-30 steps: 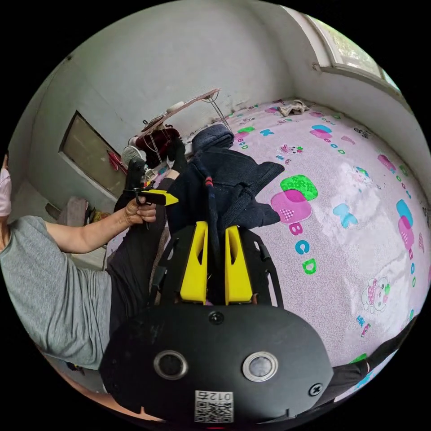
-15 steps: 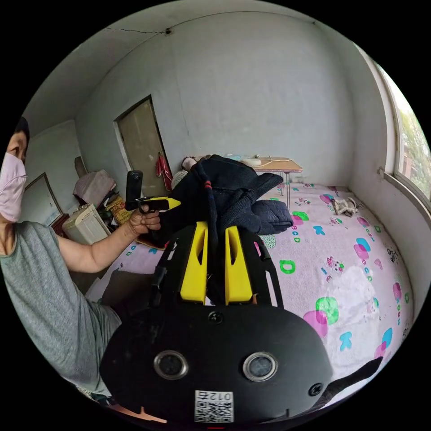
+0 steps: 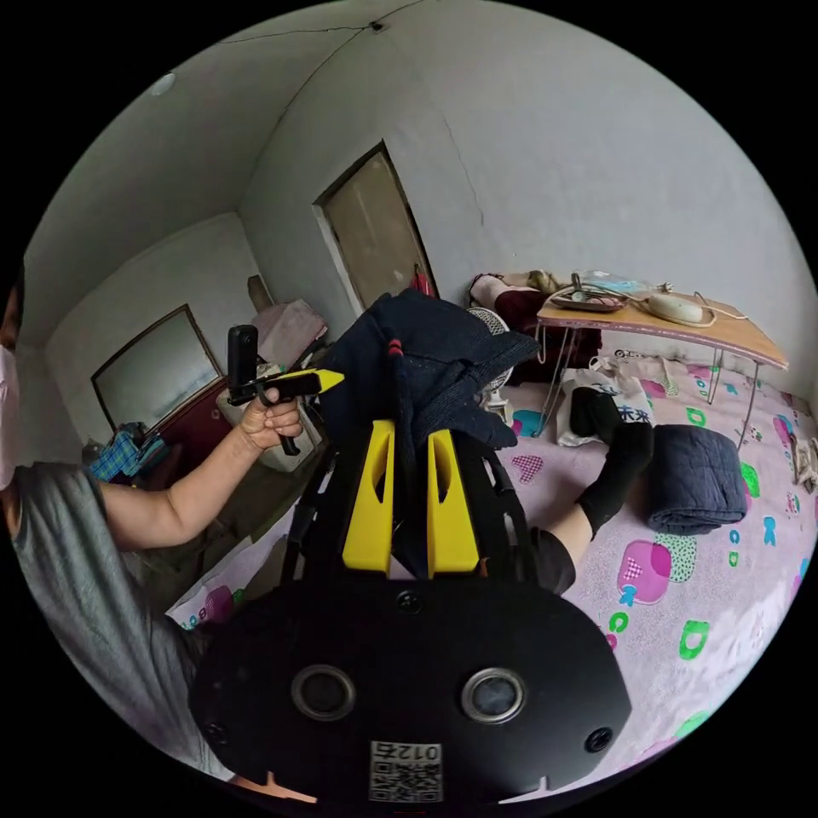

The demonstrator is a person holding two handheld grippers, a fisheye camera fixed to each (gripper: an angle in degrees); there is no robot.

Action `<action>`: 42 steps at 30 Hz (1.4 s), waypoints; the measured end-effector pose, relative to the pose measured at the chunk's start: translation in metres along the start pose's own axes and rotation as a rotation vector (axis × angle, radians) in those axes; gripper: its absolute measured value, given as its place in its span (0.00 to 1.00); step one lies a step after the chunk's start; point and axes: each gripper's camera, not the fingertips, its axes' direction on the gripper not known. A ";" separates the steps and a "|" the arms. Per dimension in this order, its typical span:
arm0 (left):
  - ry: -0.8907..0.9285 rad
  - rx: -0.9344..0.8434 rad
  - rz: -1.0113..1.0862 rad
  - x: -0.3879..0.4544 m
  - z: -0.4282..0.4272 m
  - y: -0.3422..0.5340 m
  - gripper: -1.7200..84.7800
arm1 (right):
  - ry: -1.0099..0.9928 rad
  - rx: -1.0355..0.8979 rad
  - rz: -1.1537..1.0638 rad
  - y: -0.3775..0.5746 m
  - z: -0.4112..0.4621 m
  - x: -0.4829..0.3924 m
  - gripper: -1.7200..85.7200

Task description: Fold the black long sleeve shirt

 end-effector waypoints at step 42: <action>-0.536 -0.415 -0.429 -0.284 0.027 0.051 0.14 | 0.232 -0.416 0.033 0.117 0.451 -0.609 0.10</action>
